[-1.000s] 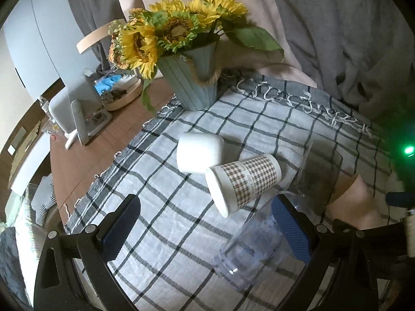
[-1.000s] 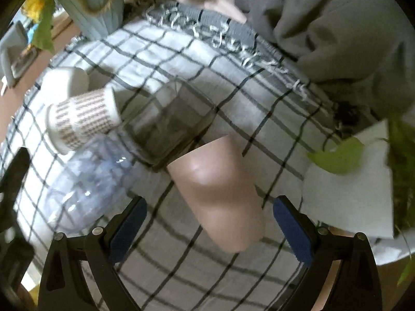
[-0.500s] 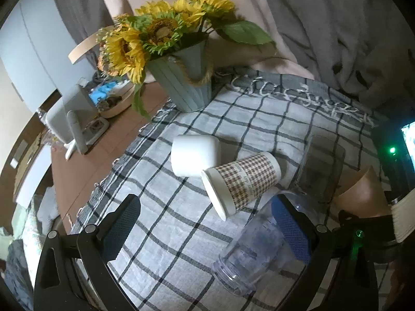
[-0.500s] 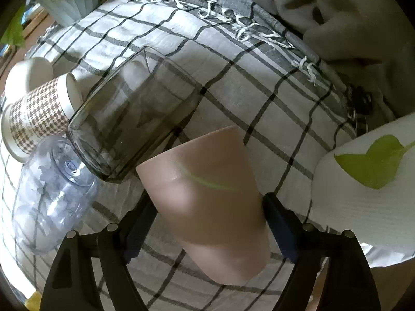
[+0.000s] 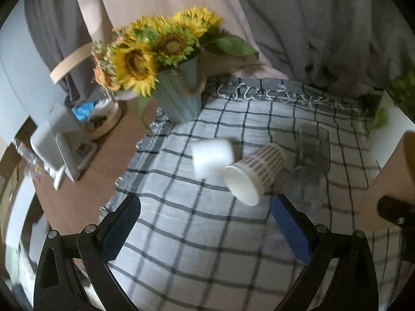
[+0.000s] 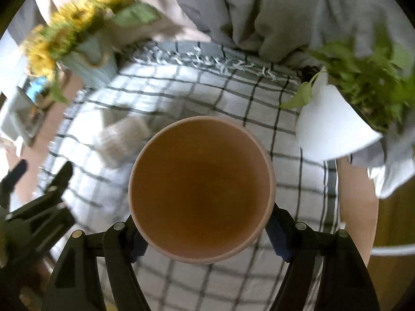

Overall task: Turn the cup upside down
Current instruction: 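Grasp the pink cup with the right gripper and lift it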

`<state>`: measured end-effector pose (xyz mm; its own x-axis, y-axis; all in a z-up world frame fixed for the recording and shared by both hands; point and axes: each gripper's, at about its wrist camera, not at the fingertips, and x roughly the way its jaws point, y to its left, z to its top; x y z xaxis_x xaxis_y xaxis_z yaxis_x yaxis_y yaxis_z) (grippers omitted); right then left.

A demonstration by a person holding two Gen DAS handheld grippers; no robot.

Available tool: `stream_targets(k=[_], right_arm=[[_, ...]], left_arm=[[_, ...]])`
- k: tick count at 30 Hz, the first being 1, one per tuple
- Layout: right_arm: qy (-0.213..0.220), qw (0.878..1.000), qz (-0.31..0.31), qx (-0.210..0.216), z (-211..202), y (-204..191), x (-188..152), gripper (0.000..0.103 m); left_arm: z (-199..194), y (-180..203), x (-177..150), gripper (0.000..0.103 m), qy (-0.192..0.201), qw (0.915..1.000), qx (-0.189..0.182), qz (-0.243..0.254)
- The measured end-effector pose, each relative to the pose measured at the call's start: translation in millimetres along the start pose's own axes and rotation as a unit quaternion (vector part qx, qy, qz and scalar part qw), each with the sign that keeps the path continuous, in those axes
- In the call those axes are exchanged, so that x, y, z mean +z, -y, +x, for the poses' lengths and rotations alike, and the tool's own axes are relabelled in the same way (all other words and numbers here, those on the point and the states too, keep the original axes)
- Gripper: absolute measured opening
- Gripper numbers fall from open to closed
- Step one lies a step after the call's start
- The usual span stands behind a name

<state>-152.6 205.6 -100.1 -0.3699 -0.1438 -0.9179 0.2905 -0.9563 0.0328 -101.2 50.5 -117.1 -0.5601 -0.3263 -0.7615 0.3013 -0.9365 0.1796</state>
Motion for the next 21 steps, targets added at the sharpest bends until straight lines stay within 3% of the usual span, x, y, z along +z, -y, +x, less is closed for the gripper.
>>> stream_targets(k=[3,7,14,18,21], right_arm=[[0.004,0.999,0.016,0.032,-26.2,-25.8,-18.8,0.074],[-0.016,0.997,0.033,0.07,-27.6,-62.9,-38.9,0.074],[-0.095,0.982,0.086,0.137,13.5,-111.6,-72.9,0.074],[-0.15,0.967,0.092,0.185,43.1,-142.0,-83.7,0.074],[-0.188,0.957,0.097,0.197,65.0,-157.8,-86.1,0.075]], left_arm=[[-12.6,-27.0,-13.5,0.103,0.018,0.9997,0.001,0.015],[-18.0,-65.1,-27.3,0.103,0.018,0.9998,-0.007,0.009],[7.9,-127.5,-53.5,0.103,-0.043,0.9989,-0.014,-0.01],[21.4,-149.9,-63.2,0.103,-0.058,0.9981,0.001,-0.02],[31.8,-162.7,-64.7,0.103,-0.07,0.9972,0.001,-0.026]])
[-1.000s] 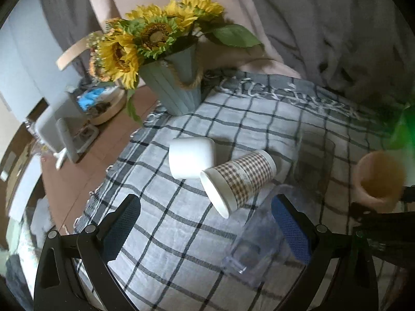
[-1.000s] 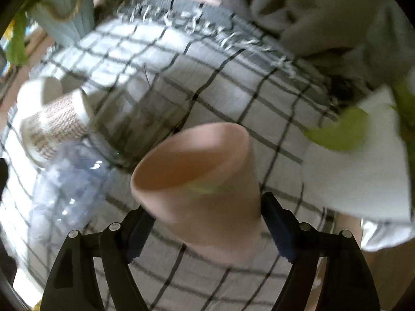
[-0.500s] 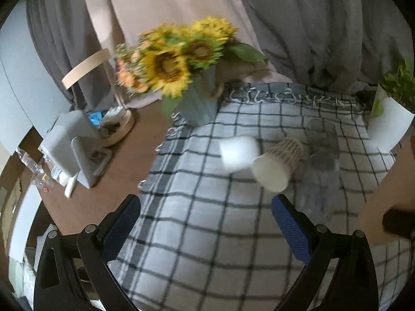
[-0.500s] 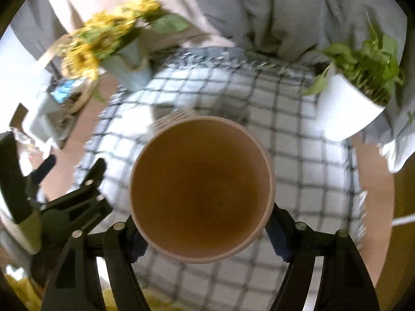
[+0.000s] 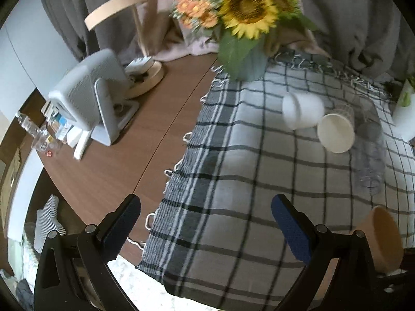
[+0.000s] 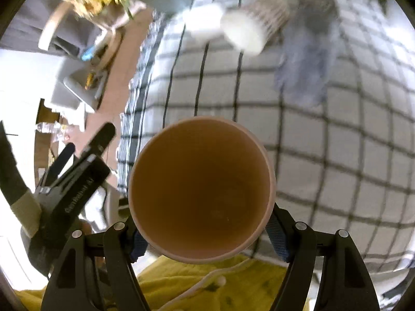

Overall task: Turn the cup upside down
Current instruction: 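Grasp the pink cup with the right gripper and lift it, then rotate the held pink cup with the right gripper, rim toward the table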

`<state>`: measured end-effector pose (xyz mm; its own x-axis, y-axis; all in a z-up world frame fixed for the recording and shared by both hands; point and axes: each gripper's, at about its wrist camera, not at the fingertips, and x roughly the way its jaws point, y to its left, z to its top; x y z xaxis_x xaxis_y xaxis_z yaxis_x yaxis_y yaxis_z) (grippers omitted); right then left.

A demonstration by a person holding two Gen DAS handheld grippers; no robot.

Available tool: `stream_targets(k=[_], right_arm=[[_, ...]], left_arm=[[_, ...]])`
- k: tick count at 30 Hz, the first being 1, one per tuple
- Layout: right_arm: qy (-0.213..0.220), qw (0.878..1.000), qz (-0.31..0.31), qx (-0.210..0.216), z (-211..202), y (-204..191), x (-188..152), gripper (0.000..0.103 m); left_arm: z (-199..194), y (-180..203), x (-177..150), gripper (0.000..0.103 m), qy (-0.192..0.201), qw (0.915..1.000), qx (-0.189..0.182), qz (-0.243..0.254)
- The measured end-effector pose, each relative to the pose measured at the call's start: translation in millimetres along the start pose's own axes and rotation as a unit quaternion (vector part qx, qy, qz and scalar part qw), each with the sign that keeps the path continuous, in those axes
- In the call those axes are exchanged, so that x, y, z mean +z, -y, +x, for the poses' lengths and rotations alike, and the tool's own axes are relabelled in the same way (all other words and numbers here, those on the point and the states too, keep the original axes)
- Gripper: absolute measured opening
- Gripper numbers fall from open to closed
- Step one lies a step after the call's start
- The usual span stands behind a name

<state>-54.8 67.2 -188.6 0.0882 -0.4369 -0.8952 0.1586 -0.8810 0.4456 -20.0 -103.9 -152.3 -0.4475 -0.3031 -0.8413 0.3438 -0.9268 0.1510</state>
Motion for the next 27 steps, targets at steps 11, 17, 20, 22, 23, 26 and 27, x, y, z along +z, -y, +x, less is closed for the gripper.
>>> stream_targets(k=[11,17,20,22,23,26,27], right_arm=[[0.029,0.998,0.026,-0.055,31.3,-3.9,38.6,0.073],[0.033,0.997,0.033,-0.058,38.4,1.4,47.4,0.073],[0.036,0.997,0.029,-0.059,38.6,0.3,47.4,0.073],[0.047,0.997,0.024,-0.064,32.7,-0.9,42.4,0.075],[0.056,0.996,0.021,-0.067,27.2,-2.2,38.7,0.079],[0.105,0.992,0.008,-0.076,-3.3,-9.6,21.8,0.081],[0.126,0.988,0.005,-0.083,-15.1,-12.3,15.3,0.081]], left_arm=[[19.7,-6.2,5.8,0.103,-0.015,0.9999,0.006,0.002],[22.4,-4.0,3.5,0.103,-0.017,0.9997,0.013,0.006],[20.3,-3.7,1.7,0.103,-0.015,0.9999,0.007,0.004],[13.9,-3.5,-0.4,0.103,-0.005,1.0,0.001,0.002],[8.6,-3.7,-2.0,0.103,0.004,1.0,-0.005,0.001],[-5.3,-1.6,-6.7,0.103,0.024,0.9995,-0.02,0.003],[-11.1,-0.1,-9.2,0.103,0.033,0.9991,-0.024,0.004]])
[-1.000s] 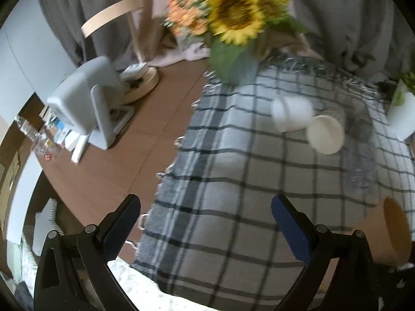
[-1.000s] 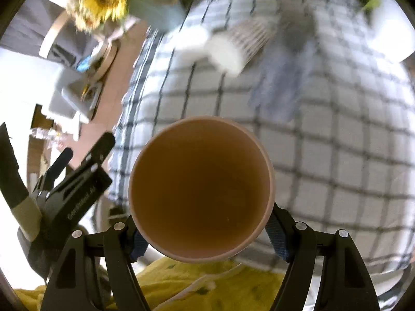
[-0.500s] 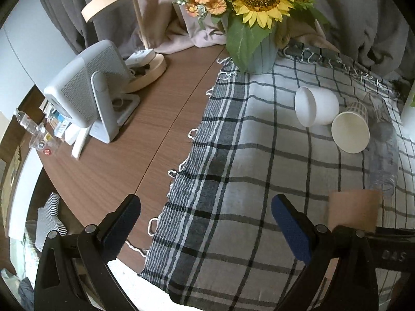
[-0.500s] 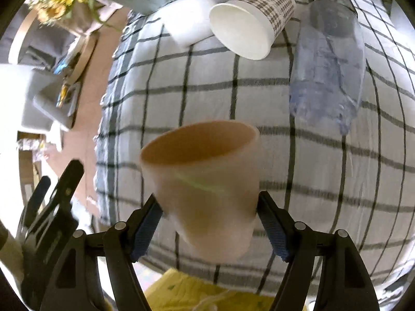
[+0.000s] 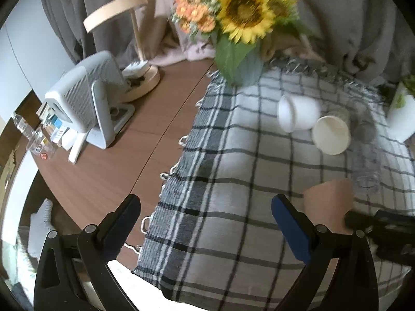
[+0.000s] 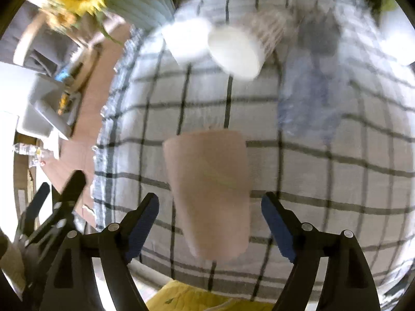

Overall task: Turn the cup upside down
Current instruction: 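Rotate the held pink cup with the right gripper, rim toward the table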

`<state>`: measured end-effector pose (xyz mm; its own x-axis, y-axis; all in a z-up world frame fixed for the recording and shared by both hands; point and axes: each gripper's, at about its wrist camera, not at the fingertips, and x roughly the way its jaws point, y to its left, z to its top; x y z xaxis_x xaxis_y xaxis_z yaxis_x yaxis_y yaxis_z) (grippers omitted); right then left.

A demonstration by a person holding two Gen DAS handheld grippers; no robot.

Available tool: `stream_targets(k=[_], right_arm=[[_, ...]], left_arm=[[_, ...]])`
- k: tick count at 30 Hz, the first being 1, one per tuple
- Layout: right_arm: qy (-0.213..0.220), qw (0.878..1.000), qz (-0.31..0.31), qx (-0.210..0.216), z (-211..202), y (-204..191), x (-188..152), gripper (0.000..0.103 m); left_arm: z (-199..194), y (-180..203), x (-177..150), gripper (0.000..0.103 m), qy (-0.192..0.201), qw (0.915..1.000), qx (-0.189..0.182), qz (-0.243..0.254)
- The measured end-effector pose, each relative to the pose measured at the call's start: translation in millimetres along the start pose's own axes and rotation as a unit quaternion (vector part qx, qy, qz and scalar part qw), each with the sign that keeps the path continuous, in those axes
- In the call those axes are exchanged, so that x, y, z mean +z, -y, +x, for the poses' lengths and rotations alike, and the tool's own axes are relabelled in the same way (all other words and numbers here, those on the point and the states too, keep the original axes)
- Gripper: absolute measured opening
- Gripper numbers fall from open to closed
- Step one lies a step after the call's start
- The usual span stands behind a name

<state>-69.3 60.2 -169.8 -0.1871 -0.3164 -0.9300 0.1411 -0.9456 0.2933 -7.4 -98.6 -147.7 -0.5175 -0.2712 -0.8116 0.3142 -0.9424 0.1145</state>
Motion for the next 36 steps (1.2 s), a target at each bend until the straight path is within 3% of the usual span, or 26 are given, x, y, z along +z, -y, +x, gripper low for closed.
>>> stream_targets(k=[4,8,16,23,32,36], right_arm=[[0.078,0.996,-0.019,-0.036,-49.5,3.6,-15.4,0.083],[0.104,0.992,-0.035,-0.069,-72.3,17.8,-27.0,0.084],[0.076,0.989,-0.048,-0.114,-67.5,69.9,-47.1,0.084],[0.049,0.987,-0.055,-0.141,-52.7,107.5,-63.7,0.084],[0.024,0.988,-0.056,-0.144,-41.1,127.0,-71.9,0.084],[0.022,0.988,-0.056,-0.143,-39.2,130.7,-74.2,0.084]], left_arm=[[-21.6,17.1,-13.0,0.103,0.028,0.9994,-0.021,0.003],[-33.7,41.7,-33.0,0.103,0.05,0.9979,-0.04,0.004],[-35.0,96.1,-82.6,0.103,0.097,0.9939,-0.048,0.02],[-15.2,132.9,-105.9,0.102,0.123,0.992,-0.024,0.02],[7.7,148.7,-113.3,0.082,0.113,0.9935,-0.008,0.0],[11.5,153.4,-114.8,0.064,0.109,0.9939,-0.018,0.004]])
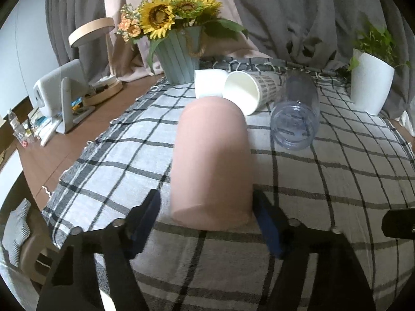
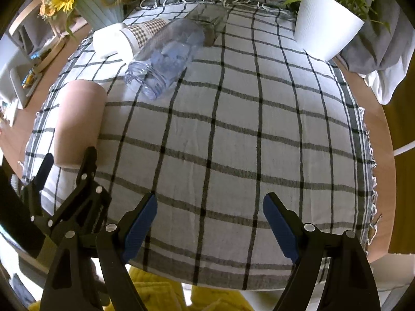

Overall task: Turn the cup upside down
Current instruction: 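Rotate the held pink cup with the right gripper, rim toward the table, then lower the pink cup rim-down onto the cloth and open the right gripper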

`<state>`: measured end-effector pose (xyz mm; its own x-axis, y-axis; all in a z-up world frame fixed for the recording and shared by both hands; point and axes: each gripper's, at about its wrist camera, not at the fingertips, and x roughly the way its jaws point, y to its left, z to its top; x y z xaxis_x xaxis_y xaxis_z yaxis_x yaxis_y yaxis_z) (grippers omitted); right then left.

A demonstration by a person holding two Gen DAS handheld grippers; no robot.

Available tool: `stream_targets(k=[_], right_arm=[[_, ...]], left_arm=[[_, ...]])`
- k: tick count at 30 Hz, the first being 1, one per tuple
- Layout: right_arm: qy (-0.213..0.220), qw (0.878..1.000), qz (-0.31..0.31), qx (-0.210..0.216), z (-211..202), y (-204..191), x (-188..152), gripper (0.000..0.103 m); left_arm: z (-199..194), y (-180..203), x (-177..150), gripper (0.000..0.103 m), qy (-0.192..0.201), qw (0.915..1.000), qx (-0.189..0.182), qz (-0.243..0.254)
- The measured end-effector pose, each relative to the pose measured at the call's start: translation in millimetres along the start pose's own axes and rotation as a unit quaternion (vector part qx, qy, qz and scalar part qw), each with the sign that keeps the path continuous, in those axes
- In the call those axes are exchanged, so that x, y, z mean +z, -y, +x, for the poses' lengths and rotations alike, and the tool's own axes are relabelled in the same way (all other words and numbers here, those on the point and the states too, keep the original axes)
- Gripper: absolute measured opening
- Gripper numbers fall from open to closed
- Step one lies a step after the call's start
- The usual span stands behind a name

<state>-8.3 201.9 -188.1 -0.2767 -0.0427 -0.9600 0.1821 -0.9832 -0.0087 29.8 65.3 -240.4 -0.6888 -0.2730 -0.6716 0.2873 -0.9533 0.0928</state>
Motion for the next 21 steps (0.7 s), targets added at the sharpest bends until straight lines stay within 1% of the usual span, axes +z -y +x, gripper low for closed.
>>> stream_targets(k=[4,9,11,16,18,21], right_arm=[[-0.001,1.0,-0.002,0.001,0.1,-0.8,-0.4,0.084],[-0.002,1.0,0.001,0.01,-1.6,-3.4,0.0,0.084],[-0.001,1.0,0.004,0.016,-3.0,-5.0,2.0,0.084],[0.012,0.999,0.017,0.032,-12.6,-7.6,9.8,0.084],[0.021,0.999,0.028,0.041,-17.8,-8.3,14.6,0.084],[0.027,0.997,0.043,0.053,-22.8,-9.0,21.4,0.084]], left_arm=[[-0.4,3.6,0.7,0.063,-0.002,0.9999,0.001,0.014],[-8.1,-4.2,9.2,0.063,-0.011,0.9998,-0.016,0.009],[-10.5,-7.7,15.4,0.063,-0.022,0.9994,-0.024,0.01],[-7.3,-23.2,38.3,0.063,-0.08,0.9944,-0.067,-0.017],[-6.4,-29.3,47.5,0.063,-0.087,0.9928,-0.078,-0.028],[-5.2,-31.9,61.6,0.063,-0.087,0.9925,-0.083,-0.023]])
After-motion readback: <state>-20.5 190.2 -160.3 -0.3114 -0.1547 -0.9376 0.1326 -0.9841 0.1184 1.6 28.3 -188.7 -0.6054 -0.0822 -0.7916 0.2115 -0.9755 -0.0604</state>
